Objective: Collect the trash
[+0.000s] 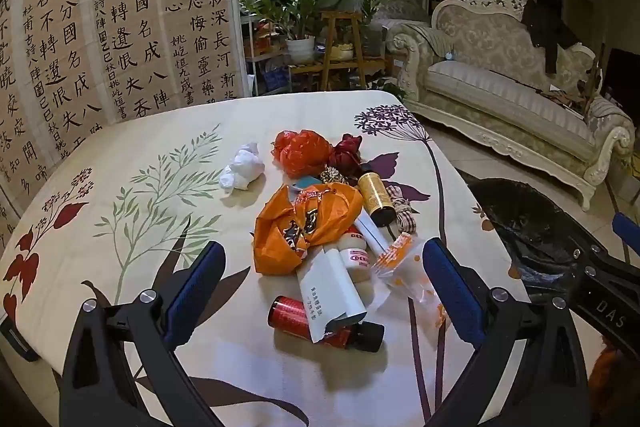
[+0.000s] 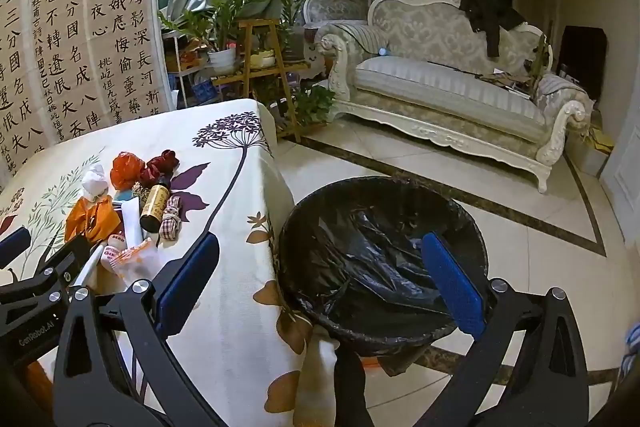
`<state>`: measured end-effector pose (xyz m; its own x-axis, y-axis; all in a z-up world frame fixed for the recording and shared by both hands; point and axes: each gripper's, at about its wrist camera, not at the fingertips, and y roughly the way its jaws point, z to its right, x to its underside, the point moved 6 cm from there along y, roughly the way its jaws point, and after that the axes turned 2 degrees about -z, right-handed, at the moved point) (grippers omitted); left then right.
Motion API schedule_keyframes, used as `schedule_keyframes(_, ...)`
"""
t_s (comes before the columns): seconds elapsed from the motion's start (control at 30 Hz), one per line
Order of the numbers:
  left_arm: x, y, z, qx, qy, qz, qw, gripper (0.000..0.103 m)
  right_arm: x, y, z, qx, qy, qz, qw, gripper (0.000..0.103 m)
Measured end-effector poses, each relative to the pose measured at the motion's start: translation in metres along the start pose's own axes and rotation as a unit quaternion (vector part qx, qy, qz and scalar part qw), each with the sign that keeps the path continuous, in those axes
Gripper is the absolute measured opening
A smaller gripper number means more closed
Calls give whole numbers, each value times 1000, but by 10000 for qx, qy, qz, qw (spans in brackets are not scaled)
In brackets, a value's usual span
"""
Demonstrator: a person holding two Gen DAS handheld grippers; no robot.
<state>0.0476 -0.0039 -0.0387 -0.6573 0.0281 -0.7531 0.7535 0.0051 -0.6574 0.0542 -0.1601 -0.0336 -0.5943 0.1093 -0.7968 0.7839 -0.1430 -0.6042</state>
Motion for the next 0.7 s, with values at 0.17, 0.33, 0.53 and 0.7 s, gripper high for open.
schedule_keyframes(0.17,0,1,0,13,-7,-25,10000,96,-2,0,6,-26,26,-31,10000,99)
schedule_keyframes(0.33,1,3,0,11,-19,-36,10000,96,-1,2,6,-32,30,-69,10000,99)
schedule_keyframes(0.53,3,7,-2,3,-41,-78,10000,96,1,3,5,-25,38,-79,10000,99)
schedule_keyframes(0.7,4,8,-3,6,-49,-97,9999,96,1,3,5,-33,40,-86,9999,99)
